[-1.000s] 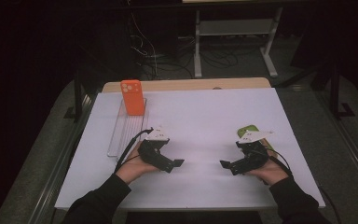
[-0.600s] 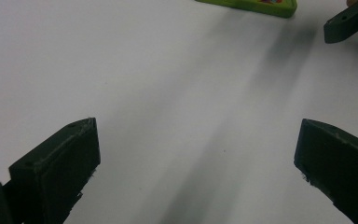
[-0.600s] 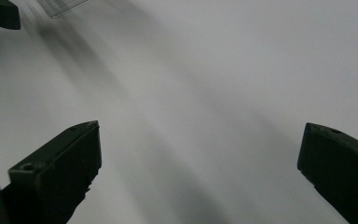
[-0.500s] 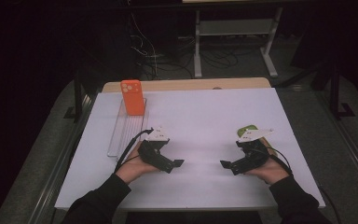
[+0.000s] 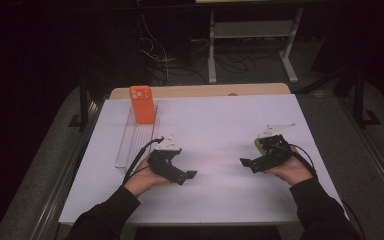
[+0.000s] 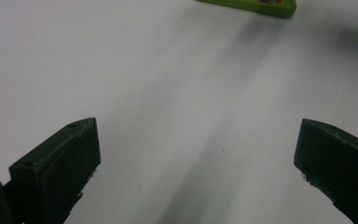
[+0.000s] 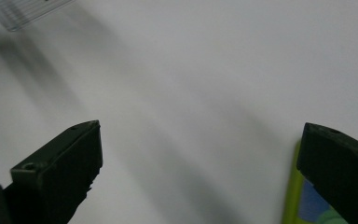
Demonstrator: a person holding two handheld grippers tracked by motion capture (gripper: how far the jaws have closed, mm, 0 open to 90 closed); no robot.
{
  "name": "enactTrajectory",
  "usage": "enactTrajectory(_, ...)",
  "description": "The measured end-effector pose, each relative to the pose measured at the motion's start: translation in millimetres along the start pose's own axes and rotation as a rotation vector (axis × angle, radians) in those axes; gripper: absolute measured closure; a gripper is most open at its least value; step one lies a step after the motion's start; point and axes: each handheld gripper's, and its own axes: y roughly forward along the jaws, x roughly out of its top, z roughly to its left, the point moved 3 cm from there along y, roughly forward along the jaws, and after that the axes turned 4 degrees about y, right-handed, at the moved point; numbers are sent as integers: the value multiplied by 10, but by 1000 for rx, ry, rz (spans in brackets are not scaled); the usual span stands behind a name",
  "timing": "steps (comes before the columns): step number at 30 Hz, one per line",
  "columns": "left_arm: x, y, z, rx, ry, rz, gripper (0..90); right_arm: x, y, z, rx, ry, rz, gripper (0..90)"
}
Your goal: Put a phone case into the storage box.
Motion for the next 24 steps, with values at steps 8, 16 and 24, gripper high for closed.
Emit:
enactTrajectory(8,3,11,-2,0,9,-9,0,105,-40,-271,-57,58,0,0)
enactTrajectory(16,0,-4,7,4,1,-11,0,102,-52,-528,-149,137,12,0)
enactTrajectory(24,1,11,-5,6,-21,-25,0,-9,-69,-696,-225,174,53,0)
